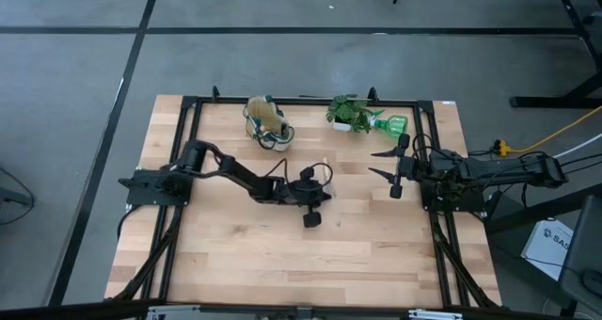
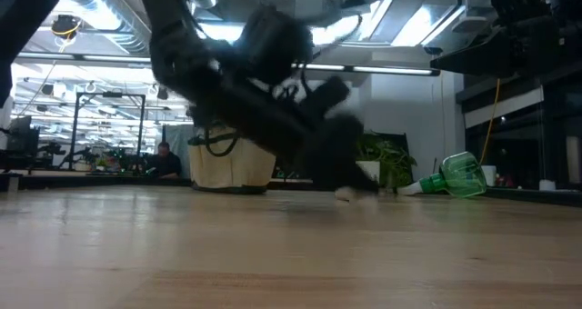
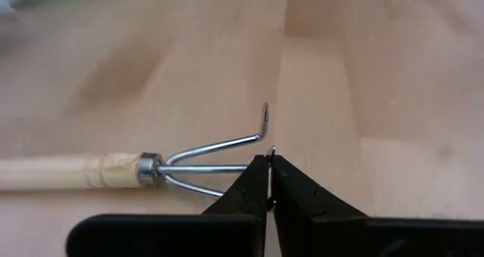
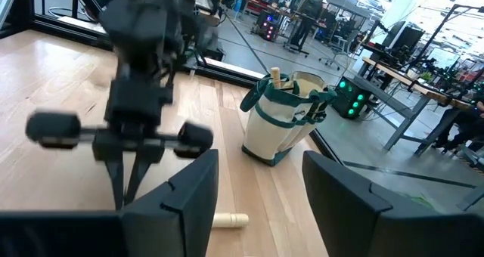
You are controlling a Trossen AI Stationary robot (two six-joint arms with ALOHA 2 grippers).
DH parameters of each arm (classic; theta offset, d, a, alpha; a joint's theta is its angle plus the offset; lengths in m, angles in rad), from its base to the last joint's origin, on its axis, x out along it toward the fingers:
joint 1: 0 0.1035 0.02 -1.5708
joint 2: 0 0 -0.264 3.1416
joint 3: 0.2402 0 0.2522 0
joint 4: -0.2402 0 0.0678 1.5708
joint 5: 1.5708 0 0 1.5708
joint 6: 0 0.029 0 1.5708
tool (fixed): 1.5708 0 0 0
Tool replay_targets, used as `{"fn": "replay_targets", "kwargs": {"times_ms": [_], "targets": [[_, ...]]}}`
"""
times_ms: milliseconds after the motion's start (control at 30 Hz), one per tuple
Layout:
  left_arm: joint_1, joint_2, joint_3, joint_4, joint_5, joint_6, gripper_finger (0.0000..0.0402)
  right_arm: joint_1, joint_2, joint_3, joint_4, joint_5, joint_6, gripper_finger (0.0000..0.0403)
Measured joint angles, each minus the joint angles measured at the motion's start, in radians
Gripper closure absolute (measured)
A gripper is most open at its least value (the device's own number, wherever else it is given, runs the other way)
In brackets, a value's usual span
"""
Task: Pick & Place Garden tools in Gardening bag
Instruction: Put the brown hand rake into the gardening bag
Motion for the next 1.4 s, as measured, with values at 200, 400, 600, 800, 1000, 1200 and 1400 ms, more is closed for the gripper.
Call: {"fn": "replay_targets", "kwargs": {"times_ms": [200, 400, 600, 800, 1000, 1200, 1400], "targets": [[0.001, -0.186, 0.001, -0.164, -0.016, 0.013, 0.0398, 0.0, 0.0, 0.0, -0.002, 0.0, 0.0, 0.0208], [-0.007, -0.405, 0.002, -0.374, -0.154, 0.017, 0.0398, 0.0, 0.0, 0.0, -0.006, 0.0, 0.0, 0.0208], [-0.029, -0.597, -0.019, -0.456, -0.25, 0.063, 0.0398, 0.0, 0.0, 0.0, -0.006, 0.0, 0.0, 0.0208], [-0.042, -0.806, -0.127, -0.453, -0.382, 0.011, 0.0398, 0.0, 0.0, 0.0, -0.006, 0.0, 0.0, 0.0208], [-0.055, -0.952, -0.276, -0.419, -0.49, -0.116, 0.0398, 0.0, 0.0, 0.0, -0.006, 0.012, 0.0, 0.0208], [-0.049, -1.006, -0.396, -0.326, -0.522, -0.158, 0.0398, 0.0, 0.0, 0.0, -0.006, 0.043, 0.0, 0.0208], [0.001, -1.009, -0.452, -0.273, -0.521, -0.175, 0.0398, 0.0, 0.0, 0.0, -0.006, 0.043, 0.0, 0.0208]]}}
